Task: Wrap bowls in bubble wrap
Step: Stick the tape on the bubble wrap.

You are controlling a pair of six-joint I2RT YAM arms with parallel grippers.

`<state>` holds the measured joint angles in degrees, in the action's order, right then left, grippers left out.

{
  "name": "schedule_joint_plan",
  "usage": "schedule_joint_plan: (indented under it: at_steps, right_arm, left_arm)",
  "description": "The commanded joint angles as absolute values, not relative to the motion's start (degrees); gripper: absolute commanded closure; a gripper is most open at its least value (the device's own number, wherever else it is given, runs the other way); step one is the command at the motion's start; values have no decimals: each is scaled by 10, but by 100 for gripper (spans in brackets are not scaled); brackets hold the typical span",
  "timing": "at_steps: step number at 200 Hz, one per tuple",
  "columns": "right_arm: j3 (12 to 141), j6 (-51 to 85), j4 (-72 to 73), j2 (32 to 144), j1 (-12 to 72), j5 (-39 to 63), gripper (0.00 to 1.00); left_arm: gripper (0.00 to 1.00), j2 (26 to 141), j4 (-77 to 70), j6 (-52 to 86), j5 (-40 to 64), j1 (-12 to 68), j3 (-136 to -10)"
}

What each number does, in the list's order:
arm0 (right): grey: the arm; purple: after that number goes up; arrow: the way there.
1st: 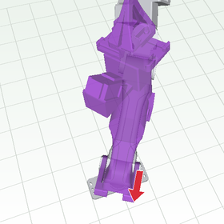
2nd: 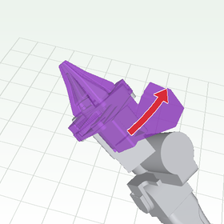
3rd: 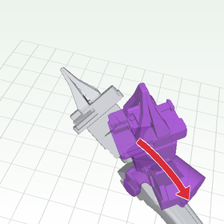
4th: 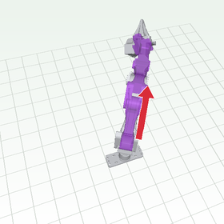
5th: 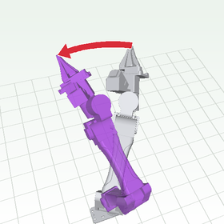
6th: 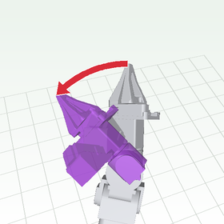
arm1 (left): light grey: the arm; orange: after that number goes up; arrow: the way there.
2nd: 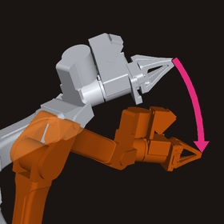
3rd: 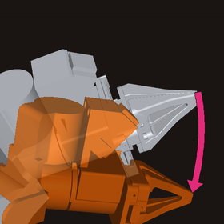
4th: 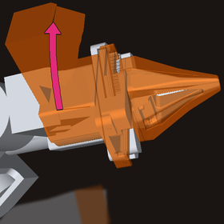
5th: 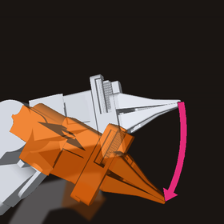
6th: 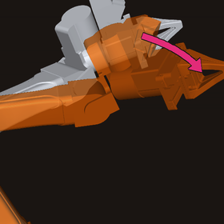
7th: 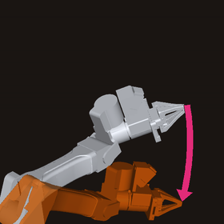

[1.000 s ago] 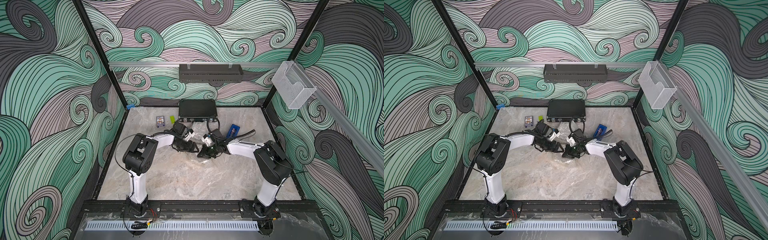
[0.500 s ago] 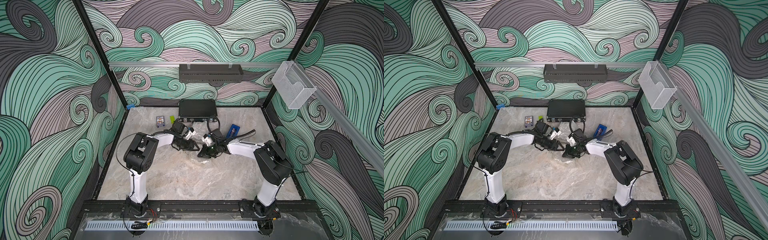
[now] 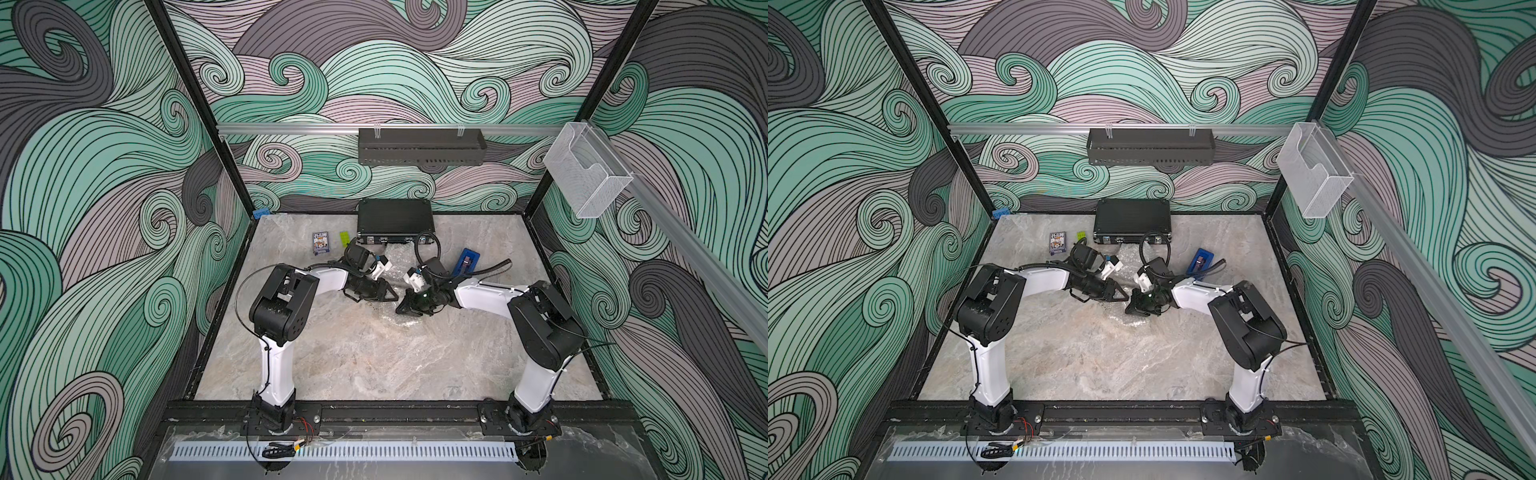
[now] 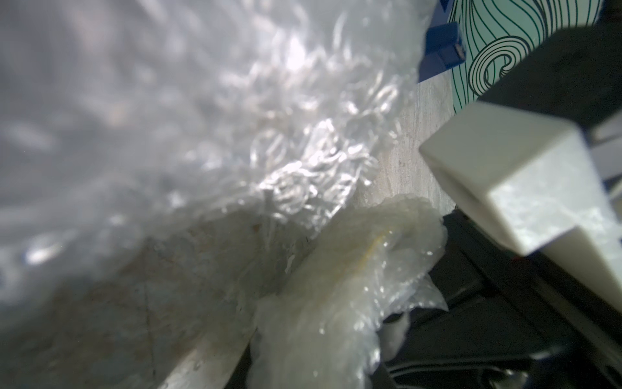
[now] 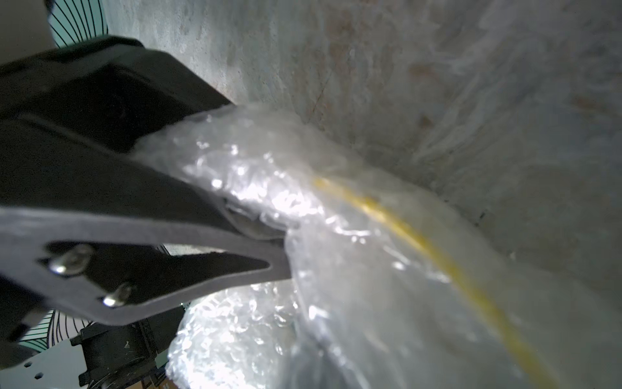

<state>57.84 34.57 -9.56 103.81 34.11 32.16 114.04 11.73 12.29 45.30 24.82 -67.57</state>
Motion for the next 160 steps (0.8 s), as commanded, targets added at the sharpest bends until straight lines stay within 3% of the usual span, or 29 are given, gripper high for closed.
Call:
schedule_joint_plan:
  at_steps: [1, 36, 93, 114, 134, 160]
  right_arm:
    - [577, 328, -146, 1021, 341, 300, 100]
    - [571, 318, -170, 982, 340, 280, 74]
    - [574, 297, -202, 916, 330, 236, 62]
    - [582, 292, -200, 898, 330, 229, 69]
    - [611, 292, -198, 914, 330, 252, 86]
    - [656, 304, -187, 965, 330, 276, 100]
  left_arm:
    - [69, 1130, 99, 127, 459, 245, -677]
    - [69, 1128, 100, 128, 452, 245, -675]
    - [69, 1120, 96, 129, 450, 245, -669]
    - [70, 1119, 95, 130, 449, 245, -669]
    - [69, 1119, 94, 130, 449, 246, -669]
    - [69, 1120, 97, 128, 448, 245, -671]
